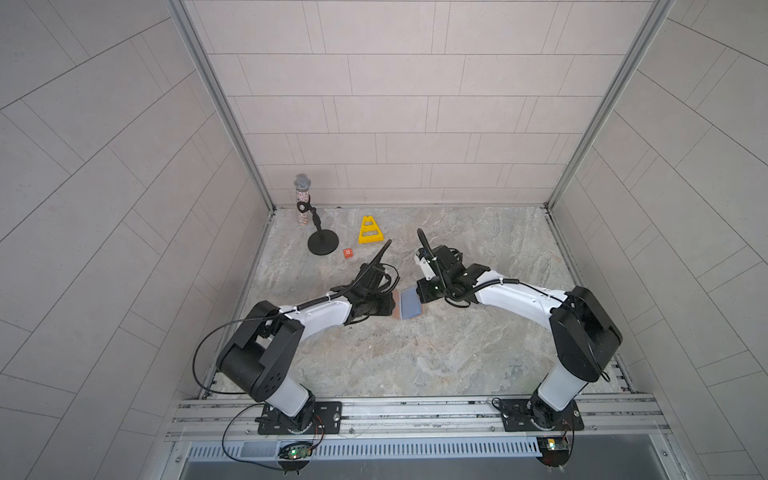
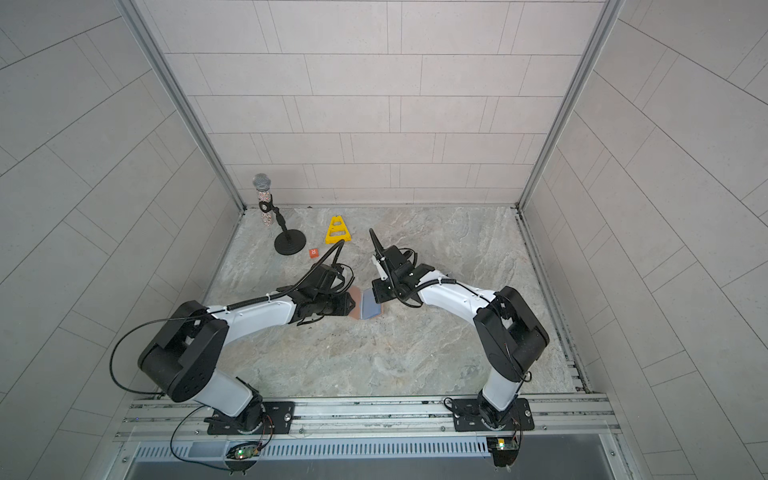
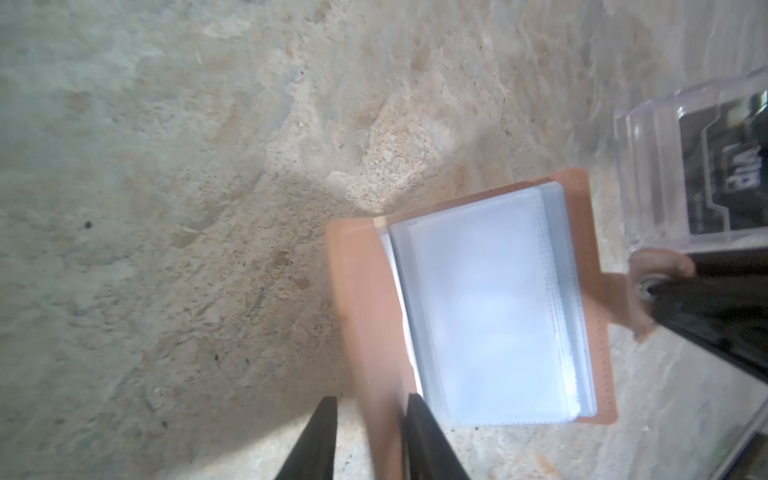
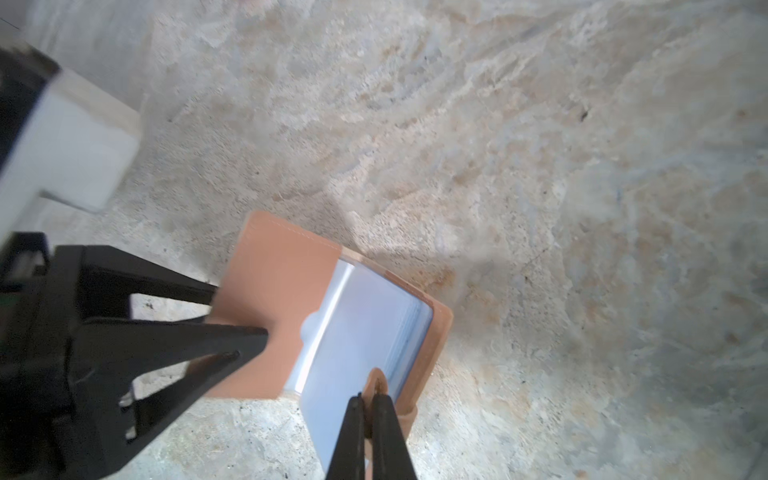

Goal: Put the credit cards into the card holder

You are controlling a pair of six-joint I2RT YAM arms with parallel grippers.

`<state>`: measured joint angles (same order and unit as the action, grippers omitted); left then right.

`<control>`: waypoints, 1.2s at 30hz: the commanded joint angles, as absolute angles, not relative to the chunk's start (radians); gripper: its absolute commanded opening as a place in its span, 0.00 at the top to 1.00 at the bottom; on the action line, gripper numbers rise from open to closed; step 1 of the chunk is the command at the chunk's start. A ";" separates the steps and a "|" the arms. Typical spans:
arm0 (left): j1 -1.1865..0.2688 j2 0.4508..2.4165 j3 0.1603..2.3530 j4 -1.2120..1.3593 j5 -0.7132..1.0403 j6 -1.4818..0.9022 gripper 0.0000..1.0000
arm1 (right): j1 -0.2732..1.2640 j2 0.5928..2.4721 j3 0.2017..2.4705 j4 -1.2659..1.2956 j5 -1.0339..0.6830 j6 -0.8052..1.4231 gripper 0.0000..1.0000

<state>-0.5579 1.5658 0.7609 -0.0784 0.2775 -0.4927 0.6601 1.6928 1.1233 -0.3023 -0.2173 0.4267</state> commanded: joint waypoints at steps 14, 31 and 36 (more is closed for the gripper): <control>-0.563 1.512 0.731 -0.195 0.155 -0.483 0.65 | 0.663 1.742 1.029 -0.305 -0.121 0.426 1.00; -0.566 1.336 0.836 -0.261 0.207 -0.360 0.44 | 0.663 1.722 1.035 -0.342 -0.057 0.419 0.81; -0.566 1.299 0.849 -0.204 0.324 -0.350 0.45 | 0.663 1.721 1.037 -0.338 -0.063 0.420 0.83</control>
<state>-0.5598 1.3182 0.8253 -0.2344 0.2420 -0.3756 0.6609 1.7340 1.0325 -0.3191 -0.0811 0.4198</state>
